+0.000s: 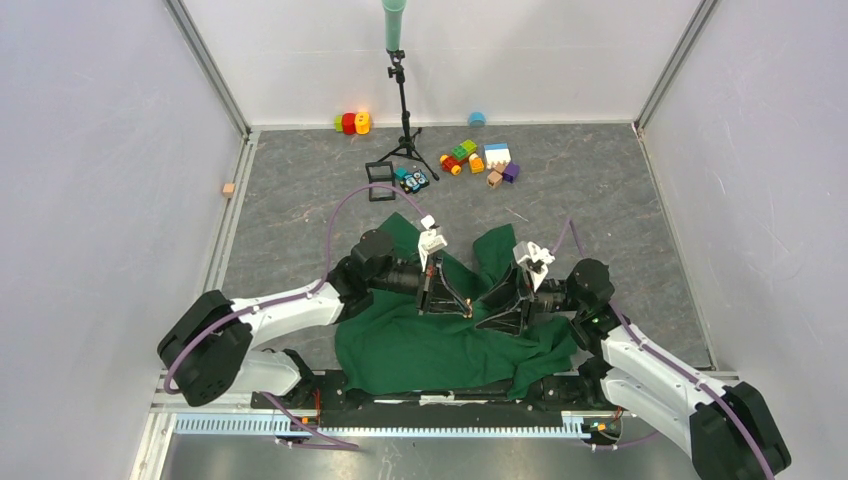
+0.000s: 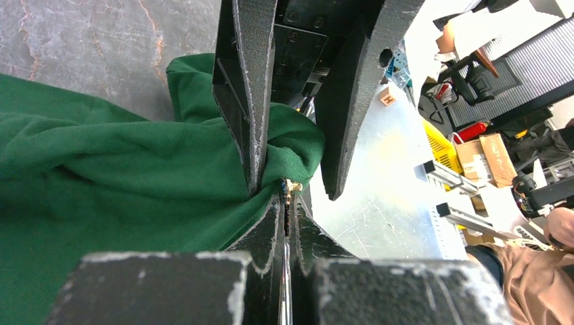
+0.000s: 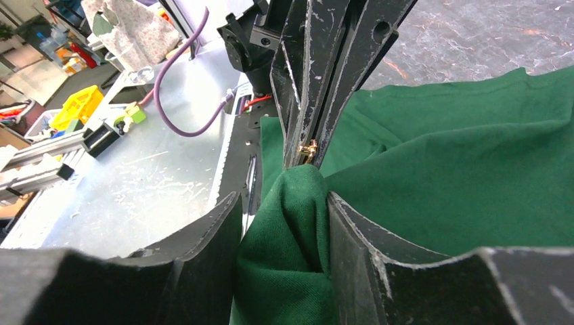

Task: Pin the brooch onto the clothing

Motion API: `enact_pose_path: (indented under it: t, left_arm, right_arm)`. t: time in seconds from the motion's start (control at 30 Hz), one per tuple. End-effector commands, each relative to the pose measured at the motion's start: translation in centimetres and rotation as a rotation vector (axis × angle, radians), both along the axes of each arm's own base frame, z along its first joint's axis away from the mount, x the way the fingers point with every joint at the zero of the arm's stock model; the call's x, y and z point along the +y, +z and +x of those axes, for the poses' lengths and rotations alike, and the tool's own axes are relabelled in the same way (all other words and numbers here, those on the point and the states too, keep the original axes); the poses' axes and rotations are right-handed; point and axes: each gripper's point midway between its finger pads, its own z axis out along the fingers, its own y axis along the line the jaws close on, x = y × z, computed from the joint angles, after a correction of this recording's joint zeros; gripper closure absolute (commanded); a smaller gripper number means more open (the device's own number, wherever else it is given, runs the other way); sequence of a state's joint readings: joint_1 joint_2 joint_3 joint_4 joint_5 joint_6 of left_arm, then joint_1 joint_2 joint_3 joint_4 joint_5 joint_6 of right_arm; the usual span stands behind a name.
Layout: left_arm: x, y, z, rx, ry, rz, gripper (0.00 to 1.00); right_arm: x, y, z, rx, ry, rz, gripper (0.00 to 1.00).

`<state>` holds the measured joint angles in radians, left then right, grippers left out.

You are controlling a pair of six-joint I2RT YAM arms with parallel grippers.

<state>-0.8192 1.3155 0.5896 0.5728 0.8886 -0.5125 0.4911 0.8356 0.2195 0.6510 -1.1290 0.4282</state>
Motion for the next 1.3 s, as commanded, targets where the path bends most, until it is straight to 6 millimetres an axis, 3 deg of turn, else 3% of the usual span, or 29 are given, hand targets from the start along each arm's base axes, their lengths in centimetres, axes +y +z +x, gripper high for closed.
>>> enact_pose_path:
  t: [0.0, 0.2, 0.33, 0.4, 0.6, 0.73, 0.9, 1.0, 1.27]
  left_arm:
    - [0.3, 1.7, -0.9, -0.021, -0.031, -0.041, 0.98]
    - [0.4, 1.4, -0.7, -0.034, 0.002, -0.025, 0.98]
    - [0.4, 2.0, 0.4, -0.051, 0.083, -0.03, 0.98]
    - [0.5, 2.4, 1.0, -0.053, 0.128, -0.037, 0.98]
    - [0.3, 2.7, 2.1, -0.022, 0.203, -0.047, 0.98]
    - [0.0, 2.5, 2.1, 0.015, 0.201, -0.064, 0.98]
    - [-0.2, 2.3, 1.2, 0.037, 0.14, -0.092, 0.98]
    - [0.0, 2.3, 0.3, 0.034, 0.089, -0.095, 0.98]
    - [0.4, 1.7, -0.7, 0.03, 0.038, -0.063, 0.98]
  right_arm:
    - [0.0, 1.5, -0.9, -0.023, 0.046, 0.049, 0.49]
    - [0.1, 1.8, -0.4, -0.012, 0.016, 0.057, 0.65]
    - [0.2, 0.3, 0.1, 0.012, -0.006, 0.008, 0.85]
    - [0.1, -0.6, 0.2, 0.029, -0.015, -0.016, 0.89]
    - [-0.2, -3.5, 0.7, 0.079, -0.057, -0.11, 0.91]
    - [-0.2, -4.3, 0.9, 0.103, -0.069, -0.137, 0.9]
    - [-0.1, -3.5, 1.8, 0.066, -0.102, -0.125, 0.6]
    - [0.0, -2.3, 2.2, 0.028, -0.117, -0.099, 0.49]
    - [0.3, 0.8, 1.4, -0.024, -0.071, -0.002, 0.34]
